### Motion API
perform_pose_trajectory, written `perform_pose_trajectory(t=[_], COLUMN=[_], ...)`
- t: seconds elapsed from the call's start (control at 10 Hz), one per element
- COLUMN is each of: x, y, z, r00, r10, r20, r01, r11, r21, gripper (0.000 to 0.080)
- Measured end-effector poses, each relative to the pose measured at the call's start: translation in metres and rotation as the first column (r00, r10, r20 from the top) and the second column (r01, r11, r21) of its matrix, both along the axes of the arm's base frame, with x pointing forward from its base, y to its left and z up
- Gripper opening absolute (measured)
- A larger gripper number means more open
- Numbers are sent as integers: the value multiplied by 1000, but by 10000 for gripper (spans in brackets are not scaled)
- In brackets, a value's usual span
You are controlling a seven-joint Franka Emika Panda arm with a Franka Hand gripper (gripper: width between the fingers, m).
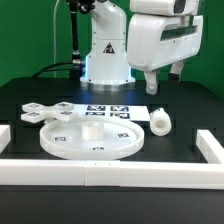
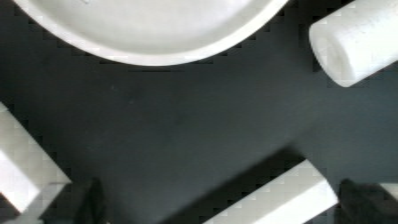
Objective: Assemble round table
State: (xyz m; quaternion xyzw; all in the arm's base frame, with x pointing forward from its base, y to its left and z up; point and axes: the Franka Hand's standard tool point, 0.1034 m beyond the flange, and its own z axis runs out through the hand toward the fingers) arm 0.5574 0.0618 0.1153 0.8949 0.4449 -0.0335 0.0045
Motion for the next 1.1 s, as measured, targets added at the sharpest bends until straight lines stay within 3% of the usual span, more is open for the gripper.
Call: perform_pose_trajectory(t=[0.5,0.9,1.1], x=[-1,-28,-33], y=[-2,-44,-65], z=[-1,-31,-38], r00=[1000,981,979], r10=[3,191,201], r20=[0,44,32], r01=[-3,-191,-202], r11=[1000,981,979], r21=[-10,9,12], gripper=[649,649,649])
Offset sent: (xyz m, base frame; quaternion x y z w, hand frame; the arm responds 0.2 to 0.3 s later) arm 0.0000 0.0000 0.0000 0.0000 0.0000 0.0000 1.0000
